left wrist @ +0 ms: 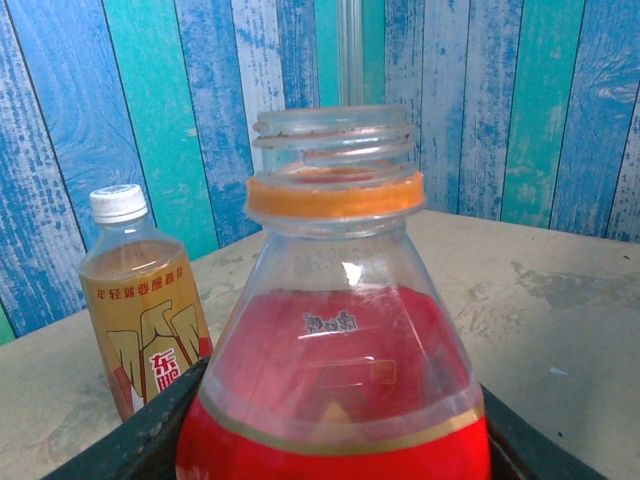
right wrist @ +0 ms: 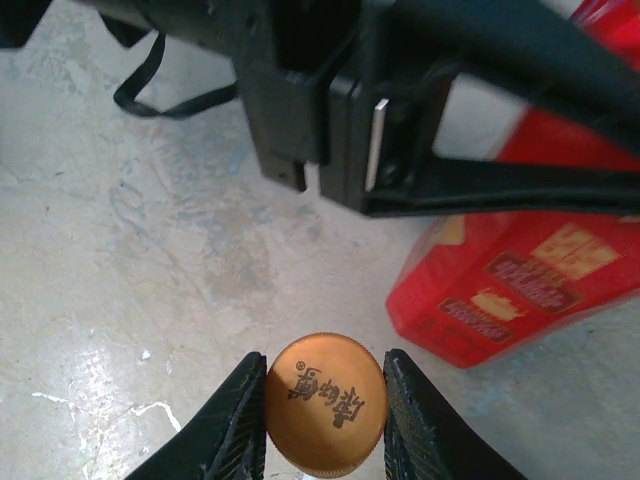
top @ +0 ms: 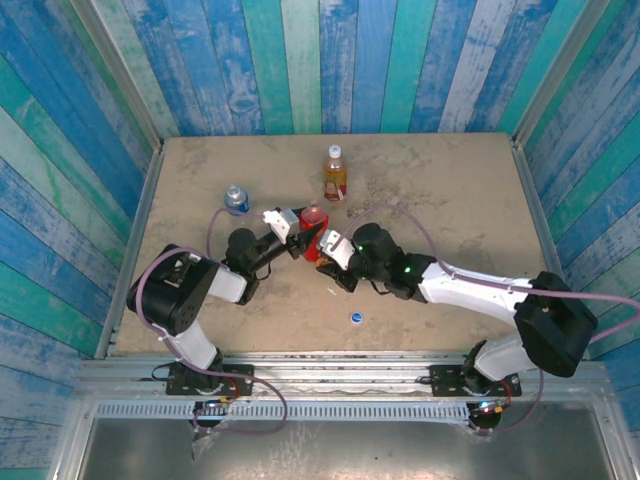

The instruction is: Screw on the bottle caps

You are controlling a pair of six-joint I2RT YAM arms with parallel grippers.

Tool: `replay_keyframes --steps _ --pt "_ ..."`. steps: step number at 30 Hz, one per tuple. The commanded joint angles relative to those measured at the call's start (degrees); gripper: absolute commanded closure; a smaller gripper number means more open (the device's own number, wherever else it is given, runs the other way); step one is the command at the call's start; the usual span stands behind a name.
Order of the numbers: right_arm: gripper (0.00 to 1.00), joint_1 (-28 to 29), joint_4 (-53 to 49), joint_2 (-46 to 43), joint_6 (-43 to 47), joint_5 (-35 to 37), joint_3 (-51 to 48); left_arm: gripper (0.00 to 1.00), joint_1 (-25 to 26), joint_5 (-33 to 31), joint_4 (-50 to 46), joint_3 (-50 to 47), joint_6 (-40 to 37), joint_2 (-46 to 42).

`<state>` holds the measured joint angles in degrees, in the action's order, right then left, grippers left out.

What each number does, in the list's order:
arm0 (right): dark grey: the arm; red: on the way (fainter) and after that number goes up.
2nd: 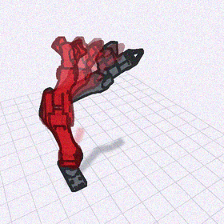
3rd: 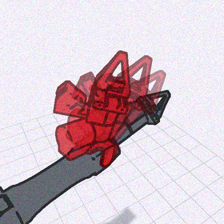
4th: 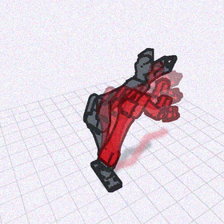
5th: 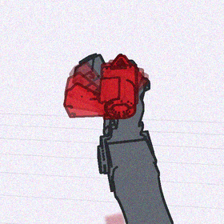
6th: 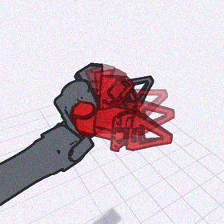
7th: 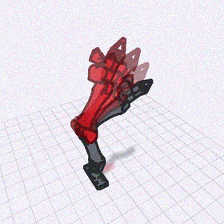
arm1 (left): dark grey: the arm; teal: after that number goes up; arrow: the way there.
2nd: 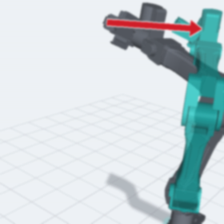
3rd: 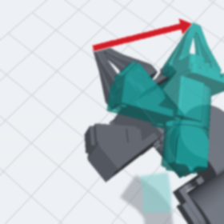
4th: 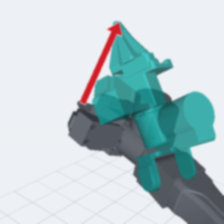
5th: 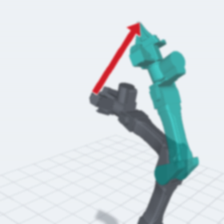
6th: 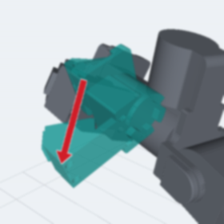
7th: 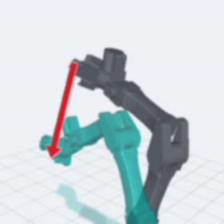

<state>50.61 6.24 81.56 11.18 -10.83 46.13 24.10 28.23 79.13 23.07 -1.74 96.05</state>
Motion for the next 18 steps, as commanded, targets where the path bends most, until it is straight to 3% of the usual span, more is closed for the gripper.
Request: replay_keyframes --steps 1,10,18 --pt "0.71 -1.0 -6.1 -2.0 1.1 0.1 3.5 0.45 -0.1 1.3 1.3 -0.5 -1.2 0.8" --pt "0.72 -4.2 -9.3 -2.5 2.6 -0.8 11.9 0.45 -0.1 2.4 2.5 -0.9 -1.3 2.3" --pt "0.72 -6.1 -17.4 0.6 -5.9 1.5 22.4 0.46 0.1 4.6 9.5 -0.6 3.1 5.8"
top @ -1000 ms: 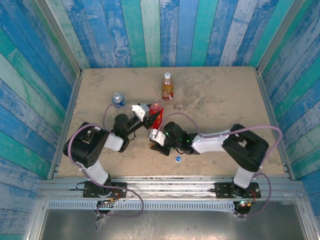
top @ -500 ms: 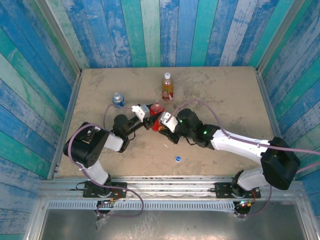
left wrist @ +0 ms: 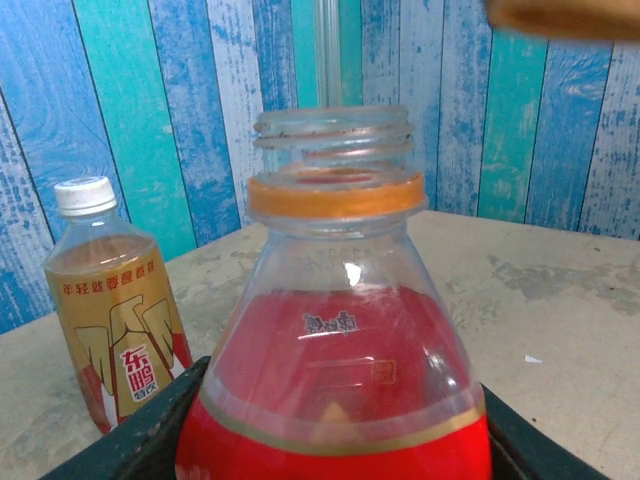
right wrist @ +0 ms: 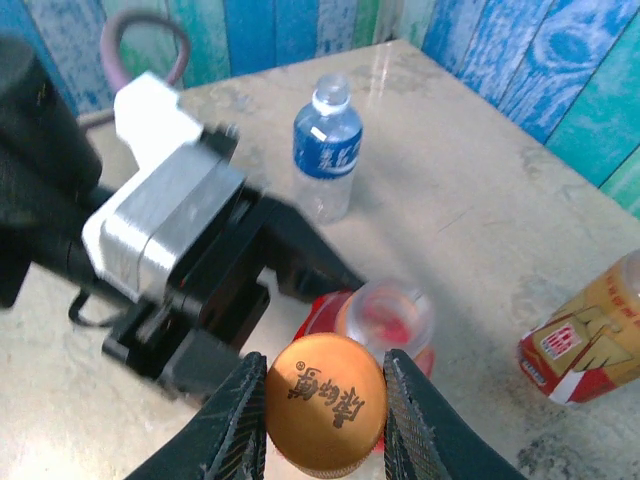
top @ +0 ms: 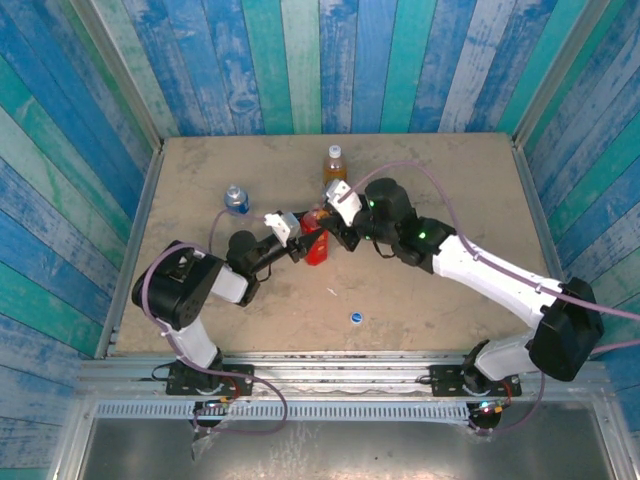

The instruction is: Screw on the bottle caps

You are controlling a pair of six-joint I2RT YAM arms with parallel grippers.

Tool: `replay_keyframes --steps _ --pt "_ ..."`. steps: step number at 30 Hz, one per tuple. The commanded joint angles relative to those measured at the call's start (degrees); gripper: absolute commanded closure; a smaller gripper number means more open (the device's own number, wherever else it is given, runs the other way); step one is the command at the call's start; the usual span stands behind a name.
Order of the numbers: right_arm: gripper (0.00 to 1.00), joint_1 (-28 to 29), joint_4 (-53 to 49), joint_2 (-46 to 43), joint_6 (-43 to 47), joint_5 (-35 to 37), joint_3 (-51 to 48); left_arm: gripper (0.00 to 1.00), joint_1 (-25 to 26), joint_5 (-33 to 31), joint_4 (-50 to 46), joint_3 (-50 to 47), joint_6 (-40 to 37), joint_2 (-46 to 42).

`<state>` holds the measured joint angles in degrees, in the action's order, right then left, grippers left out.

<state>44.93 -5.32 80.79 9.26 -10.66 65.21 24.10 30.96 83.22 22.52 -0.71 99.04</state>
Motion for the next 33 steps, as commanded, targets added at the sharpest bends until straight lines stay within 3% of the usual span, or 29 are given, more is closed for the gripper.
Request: replay_keyframes --steps 1,11,33 --pt "0.72 -0.5 -7.0 1.6 -4.9 1.9 4.0 0.46 0.4 2.1 5.9 0.1 2.5 3.3" --pt "0.71 -0.7 -9.7 1.8 -9.0 4.0 3.8 0.46 4.6 -1.1 11.2 -0.4 4.7 7.6" --pt "0.68 -1.2 -11.3 6.3 -9.8 2.9 4.1 0.45 4.7 -1.2 9.5 -0.8 2.9 7.3"
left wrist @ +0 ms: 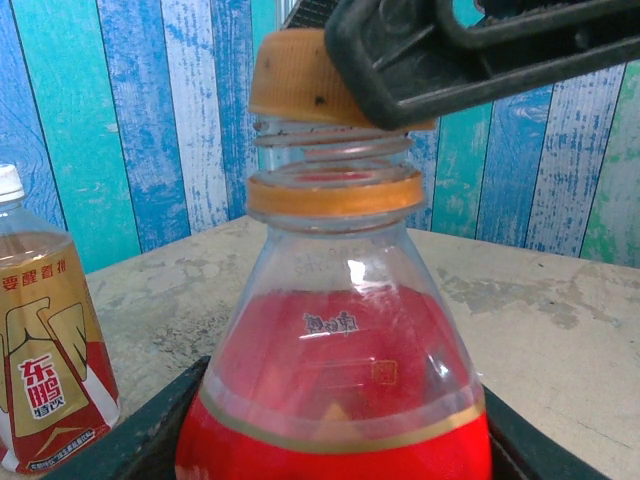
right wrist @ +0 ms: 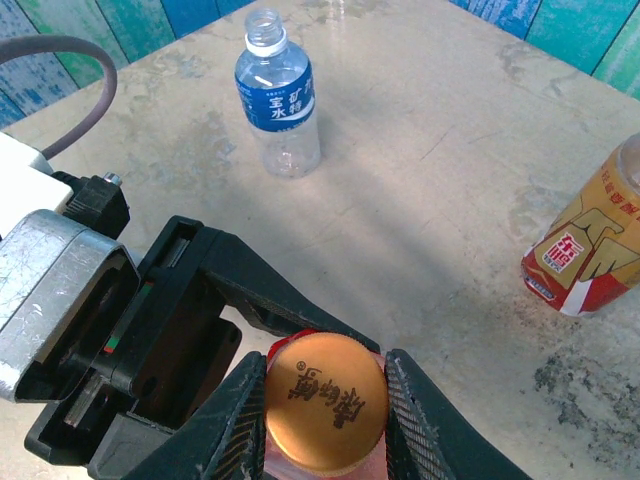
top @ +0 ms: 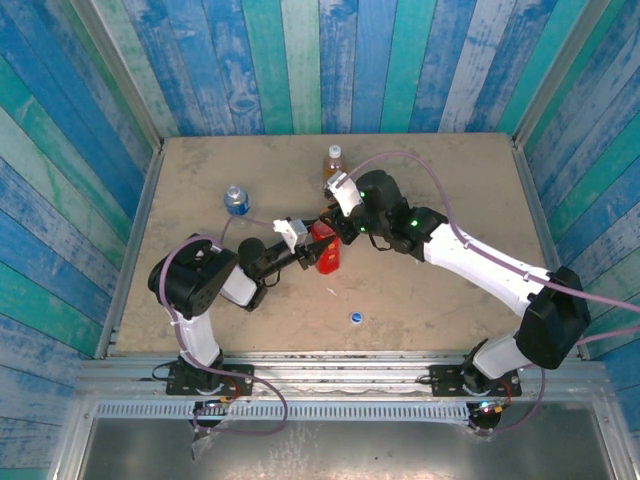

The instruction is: Screw on the bottle caps

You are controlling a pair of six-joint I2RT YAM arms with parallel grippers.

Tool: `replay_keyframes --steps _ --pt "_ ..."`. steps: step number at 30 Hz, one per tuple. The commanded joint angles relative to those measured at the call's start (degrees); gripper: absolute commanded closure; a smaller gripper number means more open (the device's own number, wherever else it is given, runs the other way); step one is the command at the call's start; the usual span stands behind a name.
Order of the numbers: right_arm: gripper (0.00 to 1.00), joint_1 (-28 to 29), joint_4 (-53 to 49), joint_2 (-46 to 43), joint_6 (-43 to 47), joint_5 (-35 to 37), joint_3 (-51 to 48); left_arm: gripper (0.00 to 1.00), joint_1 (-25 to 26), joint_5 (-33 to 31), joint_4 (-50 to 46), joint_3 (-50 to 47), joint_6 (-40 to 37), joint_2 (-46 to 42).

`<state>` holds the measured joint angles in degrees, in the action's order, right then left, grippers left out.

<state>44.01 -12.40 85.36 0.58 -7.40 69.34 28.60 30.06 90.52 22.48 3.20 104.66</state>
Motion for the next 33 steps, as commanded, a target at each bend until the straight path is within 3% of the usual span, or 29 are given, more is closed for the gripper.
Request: replay_keyframes --steps 1,13,22,33 --pt "0.69 -0.3 -4.1 1.6 -1.3 -0.7 0.0 0.45 0.2 -0.3 2.0 -0.9 -1.0 1.6" --pt "0.63 -0.3 -3.7 1.0 -2.5 -2.0 0.2 0.45 0.2 -0.4 1.3 -0.7 -1.1 1.4" --pt "0.71 -0.3 -4.4 2.0 -3.0 -1.9 2.3 0.45 0.2 0.2 0.0 -0.6 -2.0 1.3" --pt "0.69 -0.3 -14.7 5.8 -2.7 -2.0 9.3 0.45 0.5 0.1 -3.4 -0.6 -4.9 0.6"
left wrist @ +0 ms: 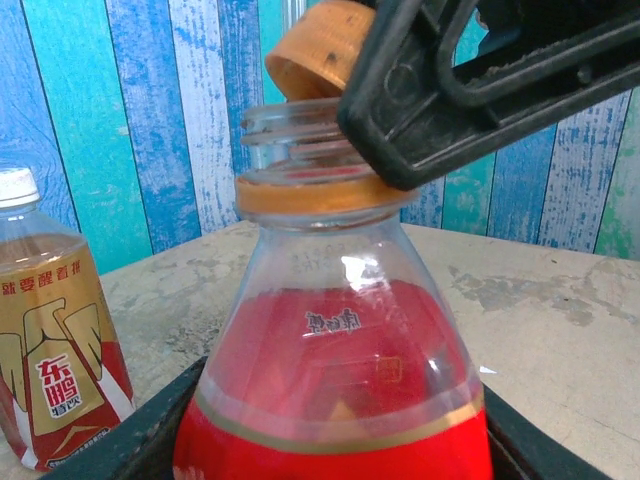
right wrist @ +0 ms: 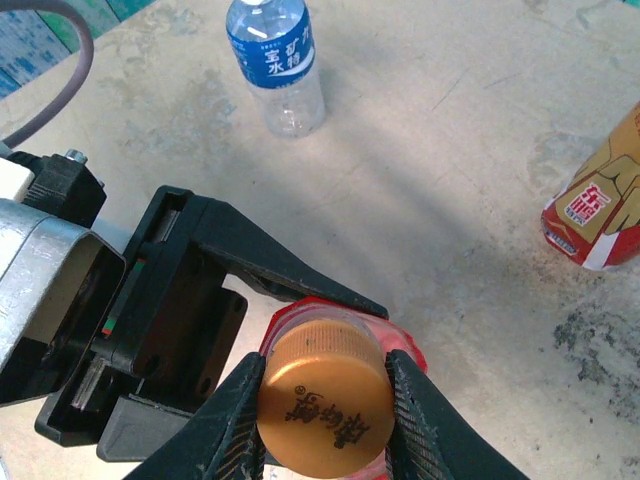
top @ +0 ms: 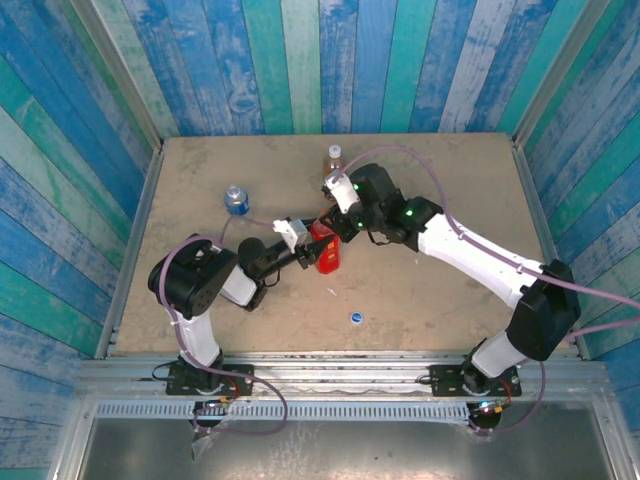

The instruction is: Screw on the bottle caps

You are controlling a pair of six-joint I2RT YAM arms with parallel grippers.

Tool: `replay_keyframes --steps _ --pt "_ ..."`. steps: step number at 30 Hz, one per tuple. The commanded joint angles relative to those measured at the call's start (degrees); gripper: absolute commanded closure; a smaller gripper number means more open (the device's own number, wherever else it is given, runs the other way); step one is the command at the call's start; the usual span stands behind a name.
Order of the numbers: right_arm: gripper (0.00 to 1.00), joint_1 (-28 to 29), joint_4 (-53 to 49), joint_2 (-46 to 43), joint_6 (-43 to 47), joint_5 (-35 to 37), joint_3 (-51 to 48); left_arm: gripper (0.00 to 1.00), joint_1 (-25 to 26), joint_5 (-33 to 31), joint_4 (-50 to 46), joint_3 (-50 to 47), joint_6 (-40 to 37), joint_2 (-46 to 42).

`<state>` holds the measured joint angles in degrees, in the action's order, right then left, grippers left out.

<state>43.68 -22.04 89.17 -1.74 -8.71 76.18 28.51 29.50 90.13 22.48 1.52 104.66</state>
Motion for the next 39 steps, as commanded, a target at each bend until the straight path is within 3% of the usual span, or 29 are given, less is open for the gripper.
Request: replay_keyframes --steps 1,21,39 --pt "0.69 0.0 -6.8 2.6 -0.7 -0.7 3.6 0.45 0.7 0.6 -3.3 -0.5 -3.5 0.6" --pt "0.73 3.2 -38.7 17.2 -2.7 5.6 29.0 0.47 2.4 1.4 -8.1 0.6 -7.1 0.2" --pt "0.63 3.6 -41.6 20.1 -3.3 7.5 33.9 0.47 2.4 1.3 -8.0 0.7 -6.4 0.7"
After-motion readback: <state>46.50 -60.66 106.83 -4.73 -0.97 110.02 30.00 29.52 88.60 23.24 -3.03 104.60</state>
